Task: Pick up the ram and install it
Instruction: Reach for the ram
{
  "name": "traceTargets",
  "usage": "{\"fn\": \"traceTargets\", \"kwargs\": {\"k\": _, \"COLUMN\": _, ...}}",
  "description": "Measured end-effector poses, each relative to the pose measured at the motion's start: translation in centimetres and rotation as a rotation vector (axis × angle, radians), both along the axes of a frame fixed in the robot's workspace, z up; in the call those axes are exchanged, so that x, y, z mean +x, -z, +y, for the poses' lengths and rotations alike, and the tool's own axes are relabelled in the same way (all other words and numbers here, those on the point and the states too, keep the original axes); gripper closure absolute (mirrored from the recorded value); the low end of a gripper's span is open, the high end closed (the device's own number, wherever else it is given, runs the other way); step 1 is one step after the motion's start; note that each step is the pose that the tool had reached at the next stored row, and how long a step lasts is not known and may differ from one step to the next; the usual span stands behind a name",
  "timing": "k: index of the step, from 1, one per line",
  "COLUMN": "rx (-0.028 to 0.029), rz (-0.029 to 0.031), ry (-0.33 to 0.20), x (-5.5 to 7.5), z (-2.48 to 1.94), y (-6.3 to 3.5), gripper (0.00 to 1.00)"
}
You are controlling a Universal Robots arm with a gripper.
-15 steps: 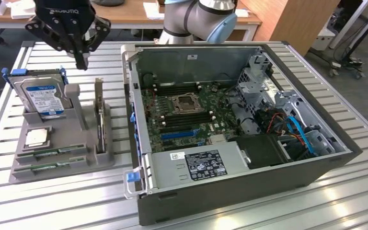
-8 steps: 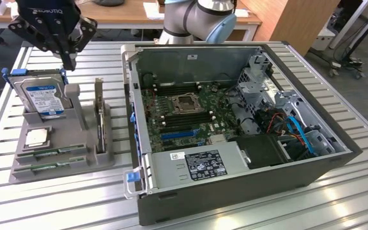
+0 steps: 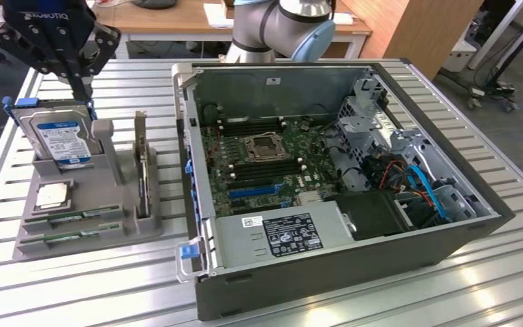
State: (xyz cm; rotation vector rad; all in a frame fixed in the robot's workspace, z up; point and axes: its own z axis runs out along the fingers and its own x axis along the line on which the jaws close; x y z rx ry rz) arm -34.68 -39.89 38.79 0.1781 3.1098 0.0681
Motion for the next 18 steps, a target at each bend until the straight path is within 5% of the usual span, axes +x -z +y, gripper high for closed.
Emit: {"fn": "traceTargets", "kwargs": {"k": 18, "rx": 0.0, "rz": 0.0001, "ry": 0.001, "x": -3.5, "z": -0.01, "y": 0.11, "gripper": 0.9}}
